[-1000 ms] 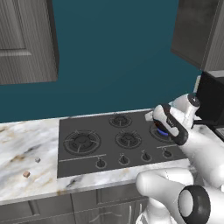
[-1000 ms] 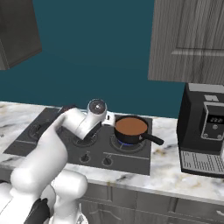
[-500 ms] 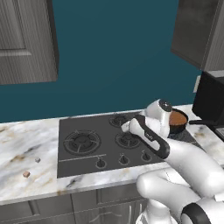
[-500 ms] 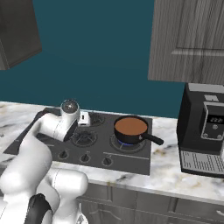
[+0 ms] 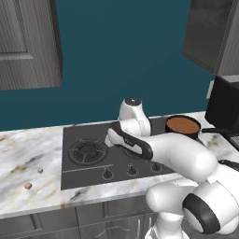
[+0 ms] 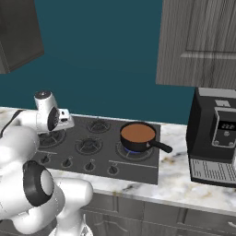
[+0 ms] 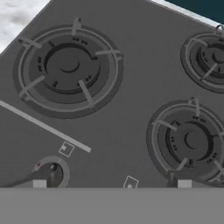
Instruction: Pick up the sugar cube(s) and place them in the saucepan with hot chocolate.
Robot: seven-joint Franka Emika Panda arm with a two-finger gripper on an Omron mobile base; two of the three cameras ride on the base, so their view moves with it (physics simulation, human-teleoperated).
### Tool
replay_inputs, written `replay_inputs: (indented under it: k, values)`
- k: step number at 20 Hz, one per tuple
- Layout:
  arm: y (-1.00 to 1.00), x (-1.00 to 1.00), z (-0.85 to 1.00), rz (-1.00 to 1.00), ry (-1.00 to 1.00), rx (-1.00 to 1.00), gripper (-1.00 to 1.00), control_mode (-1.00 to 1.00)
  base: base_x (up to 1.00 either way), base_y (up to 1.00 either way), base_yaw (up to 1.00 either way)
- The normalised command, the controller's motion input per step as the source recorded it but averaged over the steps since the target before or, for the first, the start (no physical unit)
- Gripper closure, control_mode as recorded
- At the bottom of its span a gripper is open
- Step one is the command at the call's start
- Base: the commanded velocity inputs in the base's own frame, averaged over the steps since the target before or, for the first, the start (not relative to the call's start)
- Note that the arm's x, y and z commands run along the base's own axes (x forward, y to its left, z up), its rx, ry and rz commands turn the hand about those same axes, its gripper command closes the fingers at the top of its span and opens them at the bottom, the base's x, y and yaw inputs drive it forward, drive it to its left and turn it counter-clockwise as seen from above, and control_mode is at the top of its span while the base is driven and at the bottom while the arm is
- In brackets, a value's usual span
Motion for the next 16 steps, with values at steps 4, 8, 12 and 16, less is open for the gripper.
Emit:
replay_inputs:
  k: [4,8,12,16]
  values:
    - [0.18,0.0,-0.13,0.08,0.03,0.03,-1.0,-1.0,0.0,0.0,0.0]
    - [0.12,0.0,-0.08,0.12,0.22,0.0,-1.0,-1.0,0.0,0.0,0.0]
    - [0.25,-0.11,0.0,0.09,0.01,0.0,-1.0,-1.0,0.0,0.0,0.0]
    - [0.46,-0.27,0.0,0.04,-0.12,0.0,-1.0,-1.0,0.0,0.0,0.0]
